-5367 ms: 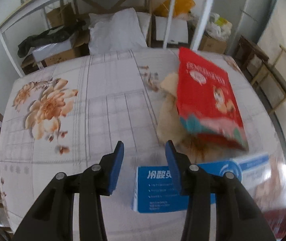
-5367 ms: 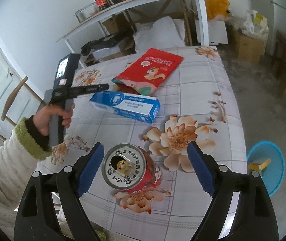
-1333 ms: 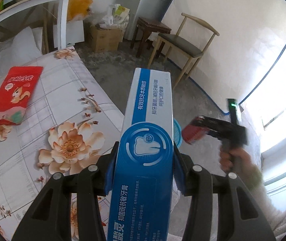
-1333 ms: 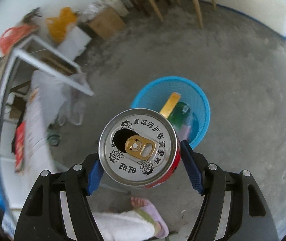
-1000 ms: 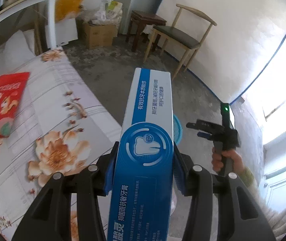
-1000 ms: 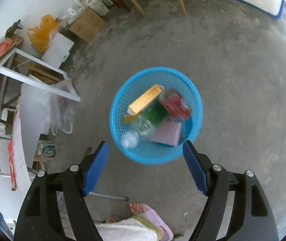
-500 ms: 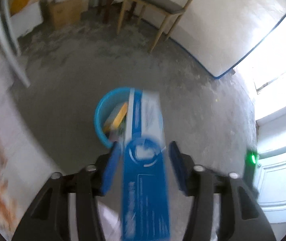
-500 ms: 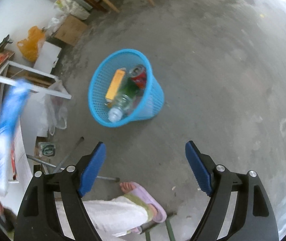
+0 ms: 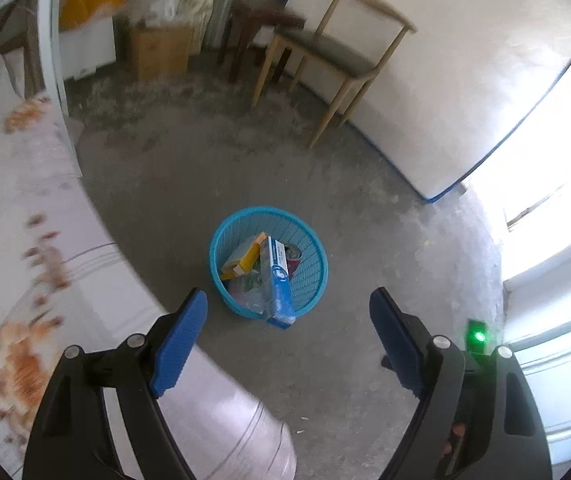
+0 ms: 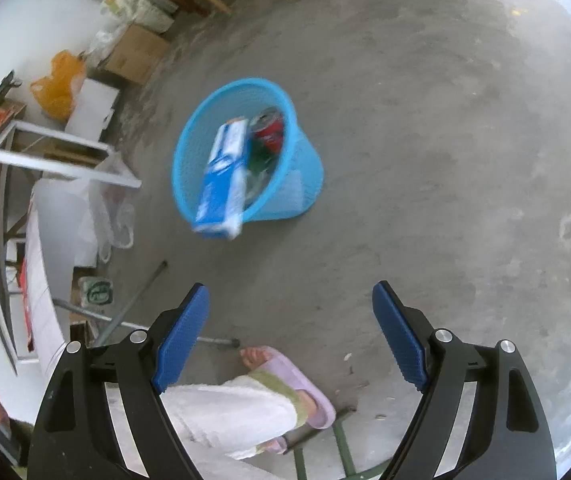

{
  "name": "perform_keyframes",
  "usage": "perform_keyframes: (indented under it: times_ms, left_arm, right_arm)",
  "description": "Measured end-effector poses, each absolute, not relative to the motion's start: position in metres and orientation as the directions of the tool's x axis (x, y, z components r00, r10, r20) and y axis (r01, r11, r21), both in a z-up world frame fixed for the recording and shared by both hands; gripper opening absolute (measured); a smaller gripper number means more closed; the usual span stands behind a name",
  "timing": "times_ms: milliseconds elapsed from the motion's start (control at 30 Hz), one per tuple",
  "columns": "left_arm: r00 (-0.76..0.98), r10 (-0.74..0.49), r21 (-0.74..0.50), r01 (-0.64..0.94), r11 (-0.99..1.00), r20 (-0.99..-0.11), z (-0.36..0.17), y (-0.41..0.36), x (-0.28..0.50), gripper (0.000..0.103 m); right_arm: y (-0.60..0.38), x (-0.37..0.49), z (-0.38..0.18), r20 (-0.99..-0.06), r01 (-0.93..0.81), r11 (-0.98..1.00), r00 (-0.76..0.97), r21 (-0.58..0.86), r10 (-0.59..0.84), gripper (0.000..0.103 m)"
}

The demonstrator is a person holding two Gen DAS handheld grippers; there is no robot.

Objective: Collect trash
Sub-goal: 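Move both tools back over the table toward the red snack bag, then grasp the red snack bag with the left gripper and lift it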

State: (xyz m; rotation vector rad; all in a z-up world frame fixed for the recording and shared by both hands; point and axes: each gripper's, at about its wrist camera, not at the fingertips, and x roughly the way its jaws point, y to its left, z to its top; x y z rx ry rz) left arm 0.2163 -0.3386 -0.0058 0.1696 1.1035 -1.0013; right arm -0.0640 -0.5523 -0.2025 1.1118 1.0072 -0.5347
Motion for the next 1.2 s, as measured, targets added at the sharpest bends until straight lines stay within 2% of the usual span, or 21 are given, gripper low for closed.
perform_keyframes:
  times_ms: [267,567,733,1000,1100,1200]
  left_arm:
    - [0.229,-0.637,-0.310,0.723,0.617,-0.736,0.030,-0.220,0.190,0.081]
    - [0.493,-0.526,-0.246,0.524,0.815,-0.693,0.011,-0.083,0.183,0.081]
    - [0.577,-0.495,-0.332,0.370,0.868,-0.650,0.004,-0.012,0.195,0.081]
    - [0.605,-0.539,-0.470,0.288,0.834,-0.586,0.009,0.046,0.241,0.081]
    - [0.559,-0.576,-0.540,0.250,0.803,-0.597,0.007,0.055,0.286,0.075]
    - [0.540,-0.578,-0.561,0.219,0.799,-0.612,0.002,0.057,0.330,0.069]
  right_arm:
    - [-0.526,-0.033,-0.155,-0.824,0.674,0.520,0.555,0.524,0.111,0.080]
    - [-0.469,0.025,-0.079,-0.732,0.423,0.723,0.661,0.546,0.165,0.080]
    - [-0.418,0.077,-0.052,-0.686,0.263,0.776,0.672,0.573,0.279,0.080]
    - [-0.328,0.161,-0.030,-0.664,0.050,0.816,0.612,0.575,0.430,0.080]
    - [-0.301,0.191,-0.025,-0.668,0.016,0.822,0.592,0.569,0.451,0.080]
    - [-0.285,0.222,-0.026,-0.672,0.002,0.817,0.570,0.577,0.473,0.078]
